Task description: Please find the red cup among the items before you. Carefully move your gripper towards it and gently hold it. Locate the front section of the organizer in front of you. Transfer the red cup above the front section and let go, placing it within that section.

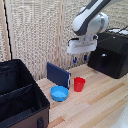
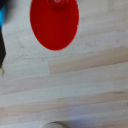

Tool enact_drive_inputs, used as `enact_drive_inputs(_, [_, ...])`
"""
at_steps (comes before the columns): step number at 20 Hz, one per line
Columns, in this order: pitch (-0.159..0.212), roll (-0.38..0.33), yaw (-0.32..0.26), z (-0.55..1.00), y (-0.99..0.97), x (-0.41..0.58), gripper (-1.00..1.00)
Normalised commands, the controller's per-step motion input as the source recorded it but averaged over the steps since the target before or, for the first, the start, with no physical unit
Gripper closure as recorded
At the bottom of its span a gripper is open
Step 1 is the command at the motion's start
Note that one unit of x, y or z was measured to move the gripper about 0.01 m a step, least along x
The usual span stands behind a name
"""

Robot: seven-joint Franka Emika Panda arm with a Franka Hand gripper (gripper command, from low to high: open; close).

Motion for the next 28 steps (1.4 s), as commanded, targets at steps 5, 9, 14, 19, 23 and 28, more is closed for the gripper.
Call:
enact_drive_inputs(5, [0.01, 0.031, 0.015, -0.39, -0.17, -0.297, -1.0])
enact_drive_inputs(9, [-0.007, 0.029, 0.029, -0.4, -0.25, -0.067, -1.0])
enact_drive_inputs(14, [-0.01, 0.033, 0.038, -0.43, -0.34, 0.0, -1.0])
enact_drive_inputs(19, [-0.021, 0.014, 0.049, -0.44, -0.22, 0.0, -1.0])
enact_drive_inputs(23, [-0.043, -0.002, 0.042, -0.44, -0.07, 0.0, -1.0])
enact_drive_inputs(28, [-0.009, -0.041, 0.014, -0.36, 0.02, 0.0, 1.0])
